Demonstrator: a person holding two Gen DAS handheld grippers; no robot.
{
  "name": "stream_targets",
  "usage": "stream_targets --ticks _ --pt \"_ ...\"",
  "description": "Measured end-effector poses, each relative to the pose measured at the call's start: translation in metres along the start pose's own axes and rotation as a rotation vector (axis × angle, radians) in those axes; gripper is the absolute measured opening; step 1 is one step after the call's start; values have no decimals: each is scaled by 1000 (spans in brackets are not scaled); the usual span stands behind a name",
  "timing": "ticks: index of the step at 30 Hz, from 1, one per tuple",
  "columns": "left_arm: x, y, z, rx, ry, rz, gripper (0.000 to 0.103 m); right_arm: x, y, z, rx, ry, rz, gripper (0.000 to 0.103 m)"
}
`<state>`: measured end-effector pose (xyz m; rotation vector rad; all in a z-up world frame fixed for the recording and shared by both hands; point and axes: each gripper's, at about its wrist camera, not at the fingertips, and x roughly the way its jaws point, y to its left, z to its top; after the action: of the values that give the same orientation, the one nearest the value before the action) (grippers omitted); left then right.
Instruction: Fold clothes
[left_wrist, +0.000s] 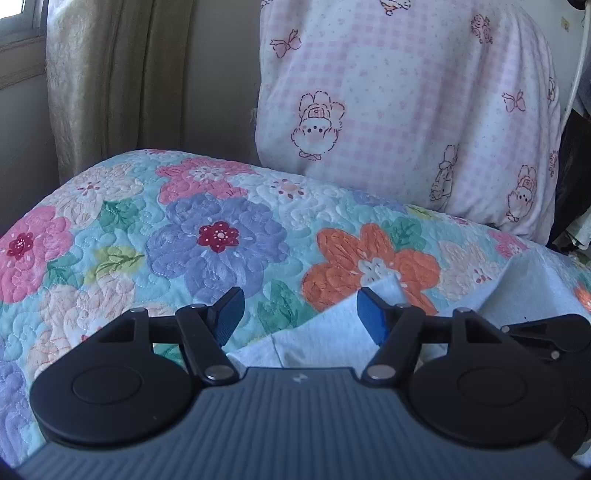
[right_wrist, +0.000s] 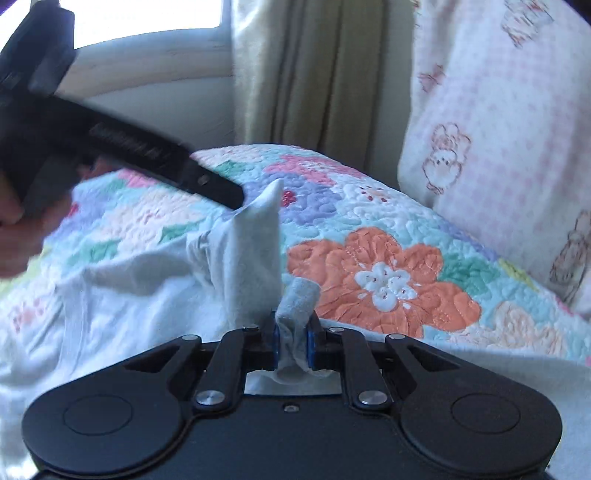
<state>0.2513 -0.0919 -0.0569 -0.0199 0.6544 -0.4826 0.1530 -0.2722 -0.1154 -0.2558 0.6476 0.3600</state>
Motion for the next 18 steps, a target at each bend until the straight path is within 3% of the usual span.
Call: stream_targets --ticks 3,7,11,18 --pt "-15 -14 -2 61 -81 -23 68 -14 24 -17 -175 34 6 17" --pt "-15 -32 -8 117 8 -142 69 -25 32 -27 -243 75 12 20" --pt "-22 -45 -33 196 69 -267 69 -38 34 -39 -214 80 53 26" --pt "-28 -42 -72 281 153 -229 69 -46 16 -52 -66 150 171 30"
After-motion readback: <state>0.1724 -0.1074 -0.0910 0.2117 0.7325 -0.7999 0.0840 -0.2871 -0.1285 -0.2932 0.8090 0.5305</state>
